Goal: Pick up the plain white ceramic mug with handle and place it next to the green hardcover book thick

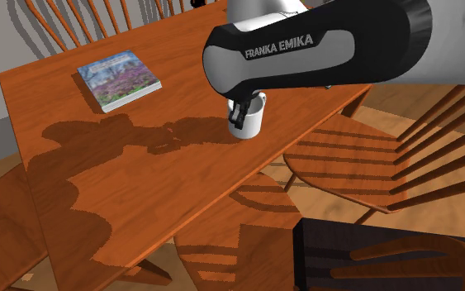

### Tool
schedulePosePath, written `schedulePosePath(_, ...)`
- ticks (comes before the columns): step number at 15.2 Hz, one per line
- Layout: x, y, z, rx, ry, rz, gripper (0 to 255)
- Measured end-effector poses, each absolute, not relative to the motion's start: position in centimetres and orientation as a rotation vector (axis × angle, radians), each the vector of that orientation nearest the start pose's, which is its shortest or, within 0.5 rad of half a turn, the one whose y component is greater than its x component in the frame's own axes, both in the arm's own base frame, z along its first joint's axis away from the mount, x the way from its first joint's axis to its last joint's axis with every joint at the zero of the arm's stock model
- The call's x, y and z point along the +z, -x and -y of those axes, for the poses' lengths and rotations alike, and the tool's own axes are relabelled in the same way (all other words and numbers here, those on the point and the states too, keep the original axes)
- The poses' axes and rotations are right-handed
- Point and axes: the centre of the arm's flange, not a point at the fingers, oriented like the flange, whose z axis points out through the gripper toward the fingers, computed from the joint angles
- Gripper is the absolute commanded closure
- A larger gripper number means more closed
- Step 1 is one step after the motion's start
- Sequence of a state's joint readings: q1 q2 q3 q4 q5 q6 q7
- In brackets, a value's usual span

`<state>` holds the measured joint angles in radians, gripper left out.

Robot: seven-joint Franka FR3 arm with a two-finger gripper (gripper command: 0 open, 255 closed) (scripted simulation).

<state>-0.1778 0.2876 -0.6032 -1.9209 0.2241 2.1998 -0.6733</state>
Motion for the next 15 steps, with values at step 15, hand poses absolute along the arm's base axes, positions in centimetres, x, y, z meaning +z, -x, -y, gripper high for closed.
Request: schedulePosePath(15,45.2,-45.3,41.2,-0.083,3.139,-0.335,255)
